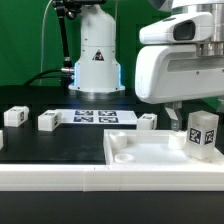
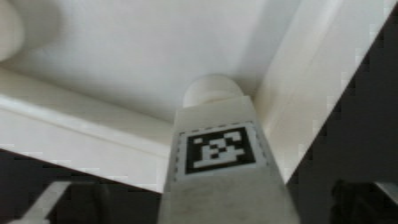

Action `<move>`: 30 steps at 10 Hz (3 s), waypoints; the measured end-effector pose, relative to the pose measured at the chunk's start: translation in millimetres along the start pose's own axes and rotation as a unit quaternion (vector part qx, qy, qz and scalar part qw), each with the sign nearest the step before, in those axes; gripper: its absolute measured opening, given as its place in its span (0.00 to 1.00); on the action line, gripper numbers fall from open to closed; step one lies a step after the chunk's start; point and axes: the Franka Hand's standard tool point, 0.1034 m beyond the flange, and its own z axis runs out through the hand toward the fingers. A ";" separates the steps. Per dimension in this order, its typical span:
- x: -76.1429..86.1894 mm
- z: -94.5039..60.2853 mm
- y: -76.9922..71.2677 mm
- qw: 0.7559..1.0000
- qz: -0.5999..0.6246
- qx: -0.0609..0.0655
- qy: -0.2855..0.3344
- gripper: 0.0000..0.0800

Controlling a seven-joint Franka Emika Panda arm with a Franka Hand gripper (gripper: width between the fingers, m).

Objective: Assemble one leg

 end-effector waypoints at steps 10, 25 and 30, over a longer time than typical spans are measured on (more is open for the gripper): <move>-2.0 1.6 0.2 0.984 0.177 0.005 0.021 0.36; -2.7 4.6 -6.8 0.749 0.663 0.012 0.006 0.61; -0.5 -0.2 -14.6 0.891 0.454 0.000 -0.016 0.81</move>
Offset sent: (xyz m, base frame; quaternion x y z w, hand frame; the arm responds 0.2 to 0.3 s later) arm 0.0000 0.0000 0.0000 0.0000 0.0000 0.0000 1.0000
